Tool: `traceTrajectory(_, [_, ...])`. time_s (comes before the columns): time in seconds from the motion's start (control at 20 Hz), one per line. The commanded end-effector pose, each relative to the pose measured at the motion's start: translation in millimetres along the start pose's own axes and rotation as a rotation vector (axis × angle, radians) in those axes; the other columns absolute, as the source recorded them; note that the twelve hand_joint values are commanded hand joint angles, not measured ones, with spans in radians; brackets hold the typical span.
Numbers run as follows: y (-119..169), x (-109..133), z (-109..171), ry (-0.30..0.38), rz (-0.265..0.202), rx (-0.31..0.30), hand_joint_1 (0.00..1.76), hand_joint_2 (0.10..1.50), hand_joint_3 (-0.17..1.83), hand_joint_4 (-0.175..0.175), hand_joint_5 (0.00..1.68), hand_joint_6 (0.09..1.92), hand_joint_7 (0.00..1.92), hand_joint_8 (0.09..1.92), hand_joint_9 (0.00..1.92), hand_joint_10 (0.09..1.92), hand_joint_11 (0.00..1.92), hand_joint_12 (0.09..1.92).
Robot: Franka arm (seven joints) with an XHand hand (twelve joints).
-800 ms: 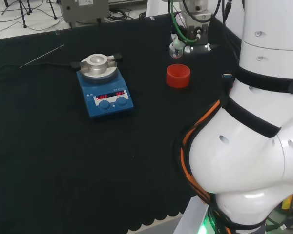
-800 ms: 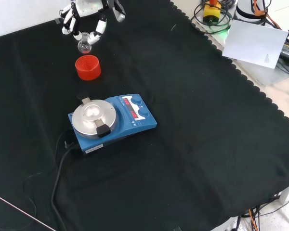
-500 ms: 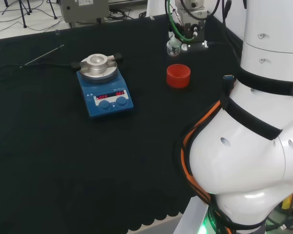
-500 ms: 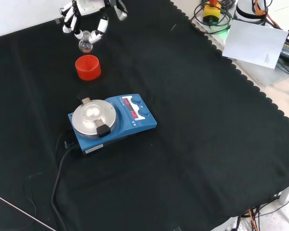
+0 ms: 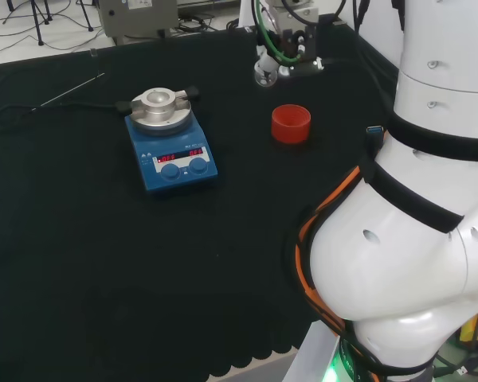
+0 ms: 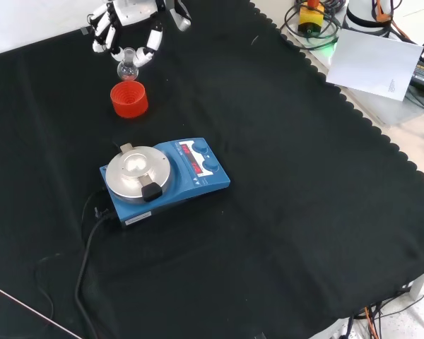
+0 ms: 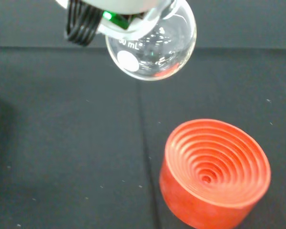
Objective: Place the round-bottom flask on the heater.
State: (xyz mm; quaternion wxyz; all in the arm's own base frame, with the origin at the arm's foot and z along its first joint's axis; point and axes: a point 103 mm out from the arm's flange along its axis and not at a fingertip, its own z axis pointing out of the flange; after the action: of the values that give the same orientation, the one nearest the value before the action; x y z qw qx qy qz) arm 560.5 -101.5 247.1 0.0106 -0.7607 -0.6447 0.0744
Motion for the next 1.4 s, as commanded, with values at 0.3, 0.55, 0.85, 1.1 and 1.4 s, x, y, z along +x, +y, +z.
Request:
traceTrajectory(0.3, [1, 63, -31, -0.053, -0.082, -0.021, 1.08, 0.68, 0.77, 0.175, 1.1, 1.02, 0.56, 0.57, 0.66, 0.54, 0.27, 1.3])
traceTrajectory(0.55, [3, 91, -39, -0.064, -0.122, -0.024, 1.08, 0.68, 0.78, 0.175, 1.11, 1.02, 0.55, 0.57, 0.66, 0.54, 0.27, 1.3])
traceTrajectory(0.85, [6, 120, -47, -0.047, -0.188, -0.029, 1.09, 0.67, 0.78, 0.175, 1.11, 1.01, 0.55, 0.57, 0.66, 0.54, 0.26, 1.31])
traceTrajectory(1.1, [8, 139, -47, -0.047, -0.226, -0.026, 1.09, 0.67, 0.78, 0.175, 1.11, 1.01, 0.55, 0.57, 0.66, 0.54, 0.26, 1.31])
traceTrajectory(1.4, [9, 157, -46, -0.048, -0.261, -0.018, 1.09, 0.67, 0.79, 0.175, 1.11, 1.01, 0.55, 0.57, 0.66, 0.54, 0.26, 1.31])
